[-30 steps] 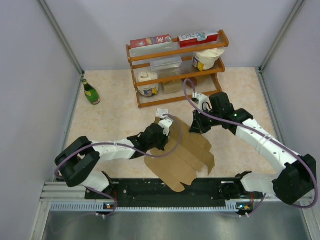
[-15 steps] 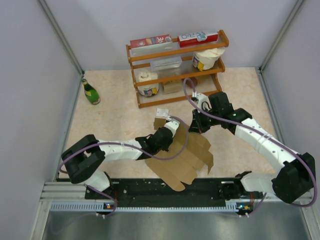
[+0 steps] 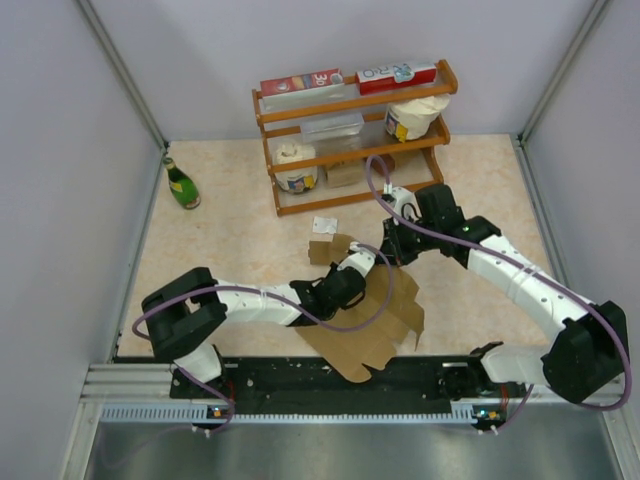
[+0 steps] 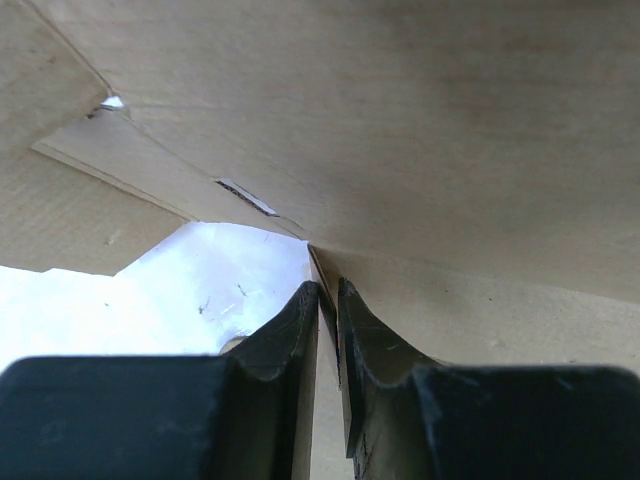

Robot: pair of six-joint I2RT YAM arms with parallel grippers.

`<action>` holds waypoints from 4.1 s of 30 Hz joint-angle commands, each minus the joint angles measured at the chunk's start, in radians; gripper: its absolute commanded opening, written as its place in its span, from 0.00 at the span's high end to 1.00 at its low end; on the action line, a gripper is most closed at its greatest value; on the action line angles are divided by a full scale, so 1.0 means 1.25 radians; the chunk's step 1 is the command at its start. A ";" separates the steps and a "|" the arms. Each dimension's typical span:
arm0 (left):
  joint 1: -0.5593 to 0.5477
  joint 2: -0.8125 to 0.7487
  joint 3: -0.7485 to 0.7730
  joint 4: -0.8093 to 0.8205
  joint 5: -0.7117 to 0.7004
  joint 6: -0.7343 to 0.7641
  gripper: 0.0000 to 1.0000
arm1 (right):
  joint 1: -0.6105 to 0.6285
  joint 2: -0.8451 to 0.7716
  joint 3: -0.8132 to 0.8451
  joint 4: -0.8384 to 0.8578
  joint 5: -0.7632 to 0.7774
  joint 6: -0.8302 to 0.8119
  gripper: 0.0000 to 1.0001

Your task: Fold the paper box

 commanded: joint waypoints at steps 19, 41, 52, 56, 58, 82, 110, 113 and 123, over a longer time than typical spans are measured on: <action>-0.046 0.035 0.056 -0.036 -0.098 -0.049 0.96 | 0.007 0.013 -0.002 0.051 -0.029 0.013 1.00; -0.050 0.039 0.099 -0.113 -0.017 -0.124 1.00 | 0.007 0.013 -0.011 0.058 -0.027 0.017 1.00; -0.051 0.051 0.127 -0.151 -0.008 -0.149 0.91 | 0.007 0.014 -0.016 0.062 -0.027 0.023 1.00; -0.051 0.048 0.127 -0.157 -0.019 -0.151 0.87 | 0.007 0.014 -0.013 0.063 -0.025 0.026 1.00; -0.051 0.040 0.125 -0.161 -0.030 -0.151 0.83 | 0.007 0.013 -0.015 0.062 -0.024 0.026 1.00; 0.265 -0.409 0.012 -0.075 0.187 -0.040 0.51 | 0.042 -0.051 -0.039 0.150 0.193 -0.105 1.00; 0.500 -0.447 0.036 -0.089 0.347 -0.010 0.50 | 0.165 -0.106 -0.118 0.275 0.439 -0.372 1.00; 0.503 -0.447 0.030 -0.084 0.355 -0.016 0.50 | 0.165 -0.110 -0.137 0.295 0.419 -0.385 1.00; 0.515 -0.412 0.047 -0.069 0.392 -0.022 0.50 | 0.165 -0.129 -0.193 0.379 0.486 -0.390 1.00</action>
